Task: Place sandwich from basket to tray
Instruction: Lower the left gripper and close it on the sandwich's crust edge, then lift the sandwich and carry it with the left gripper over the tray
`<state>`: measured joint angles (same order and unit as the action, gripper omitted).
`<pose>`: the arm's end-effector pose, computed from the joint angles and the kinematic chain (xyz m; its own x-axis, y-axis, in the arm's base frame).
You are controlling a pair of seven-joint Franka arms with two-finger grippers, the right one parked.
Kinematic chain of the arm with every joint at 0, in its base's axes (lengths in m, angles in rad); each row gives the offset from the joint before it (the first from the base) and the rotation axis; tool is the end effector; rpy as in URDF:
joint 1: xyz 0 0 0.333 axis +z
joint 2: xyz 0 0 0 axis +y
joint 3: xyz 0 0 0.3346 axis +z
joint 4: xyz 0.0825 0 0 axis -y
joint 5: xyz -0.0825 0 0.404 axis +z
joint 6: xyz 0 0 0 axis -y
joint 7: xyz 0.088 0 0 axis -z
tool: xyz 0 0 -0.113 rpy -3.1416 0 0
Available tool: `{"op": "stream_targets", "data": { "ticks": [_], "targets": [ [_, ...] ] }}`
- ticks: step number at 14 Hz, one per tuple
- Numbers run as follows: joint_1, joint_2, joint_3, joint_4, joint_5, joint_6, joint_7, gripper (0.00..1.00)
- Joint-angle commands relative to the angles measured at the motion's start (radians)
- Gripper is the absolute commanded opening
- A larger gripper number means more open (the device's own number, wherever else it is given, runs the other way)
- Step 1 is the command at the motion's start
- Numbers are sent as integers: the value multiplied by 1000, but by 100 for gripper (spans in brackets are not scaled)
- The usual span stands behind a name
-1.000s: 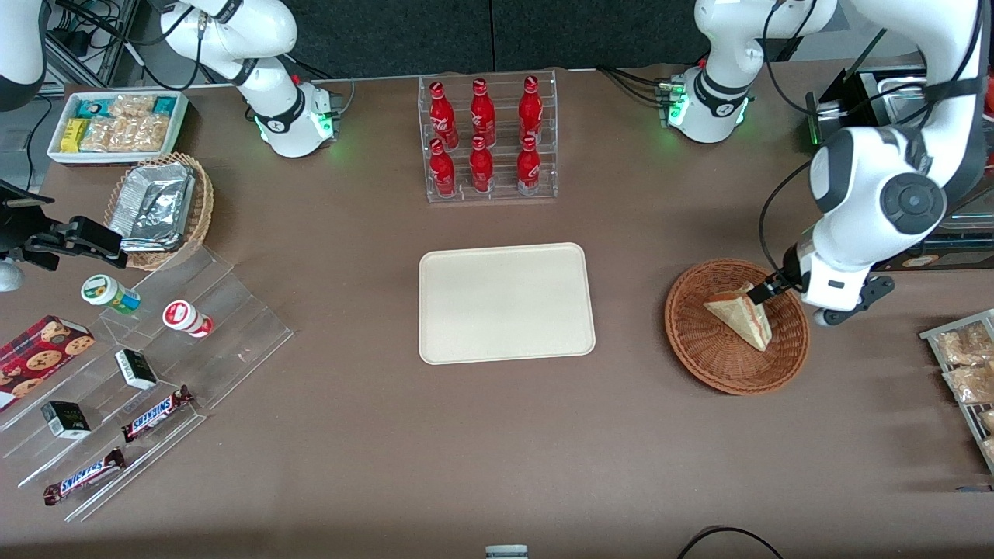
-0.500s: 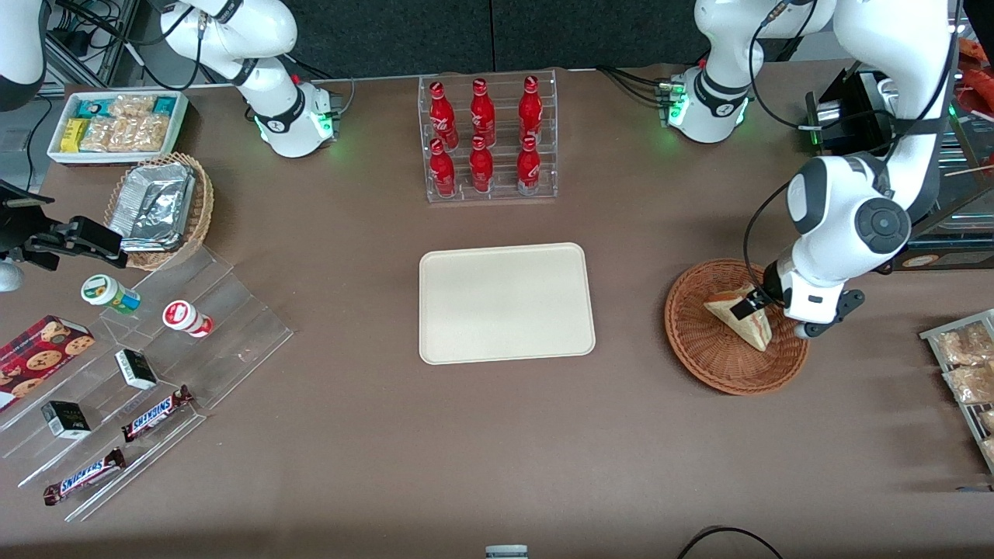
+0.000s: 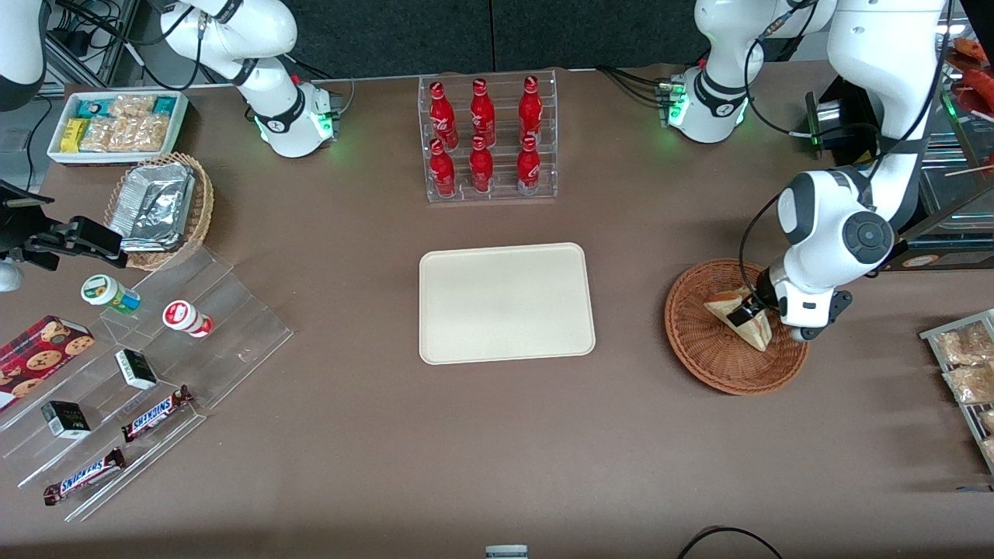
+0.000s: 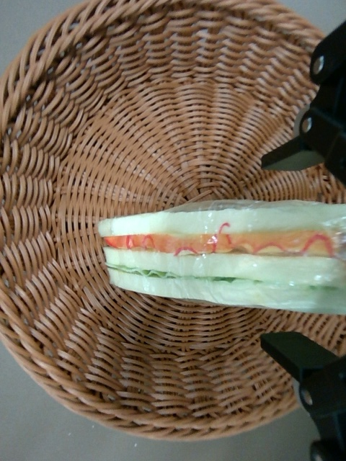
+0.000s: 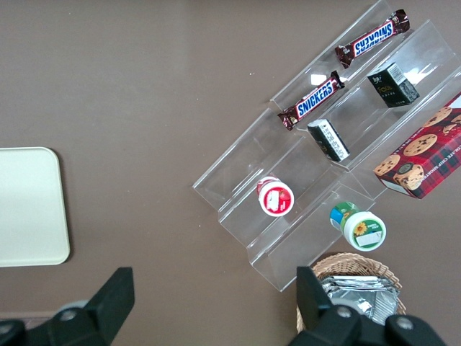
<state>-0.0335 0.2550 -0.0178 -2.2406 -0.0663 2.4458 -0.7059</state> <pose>0.5548 -0.0289 0.2458 0.7586 0.6481 -0.0676 0.6496 -0.7603 0.0007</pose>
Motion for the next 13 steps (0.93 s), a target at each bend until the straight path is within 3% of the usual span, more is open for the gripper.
{"op": "stream_targets", "data": {
  "ticks": [1,2,3,8,13],
  "targets": [
    [1,1,-2,-14,-13,29,-58,49],
    [1,0,-2,-16,-13,27,-75,21],
    [1,-3,-2,-14,-13,21,-89,0],
    [-14,-5,-7,19,-1,-46,-76,0],
    [-20,-6,-100,205,53,-336,-73,0]
  ]
}}
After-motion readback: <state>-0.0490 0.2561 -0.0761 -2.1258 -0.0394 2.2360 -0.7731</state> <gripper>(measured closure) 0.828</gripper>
